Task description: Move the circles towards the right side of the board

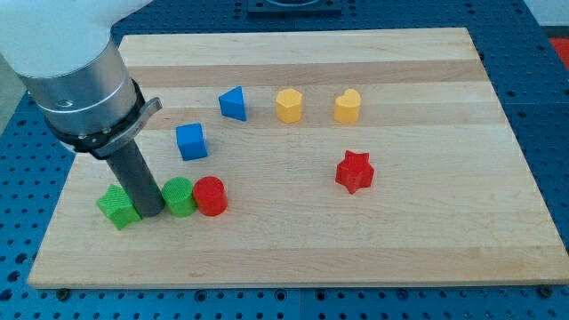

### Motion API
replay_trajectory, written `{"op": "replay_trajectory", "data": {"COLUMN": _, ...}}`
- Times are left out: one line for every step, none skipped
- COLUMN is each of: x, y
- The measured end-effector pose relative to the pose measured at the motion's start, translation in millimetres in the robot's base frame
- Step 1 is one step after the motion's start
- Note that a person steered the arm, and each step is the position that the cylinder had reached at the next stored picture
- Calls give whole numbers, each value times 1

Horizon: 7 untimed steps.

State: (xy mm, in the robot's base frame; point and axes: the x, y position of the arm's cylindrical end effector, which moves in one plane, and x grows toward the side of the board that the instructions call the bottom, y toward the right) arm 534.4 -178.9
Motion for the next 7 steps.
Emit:
{"op": "replay_trajectory", "data": {"x": 0, "y": 17}}
{"op": "replay_trajectory", "data": {"x": 0, "y": 64}}
{"op": "replay_trajectory", "data": {"x": 0, "y": 89}}
{"op": "replay_trajectory", "data": {"x": 10, "y": 81}}
{"op": "replay_trajectory", "data": {"x": 49, "y": 60}}
{"op": "replay_trajectory", "data": {"x": 79, "y": 22}}
{"op": "replay_trajectory", "data": {"x": 83, "y": -10}}
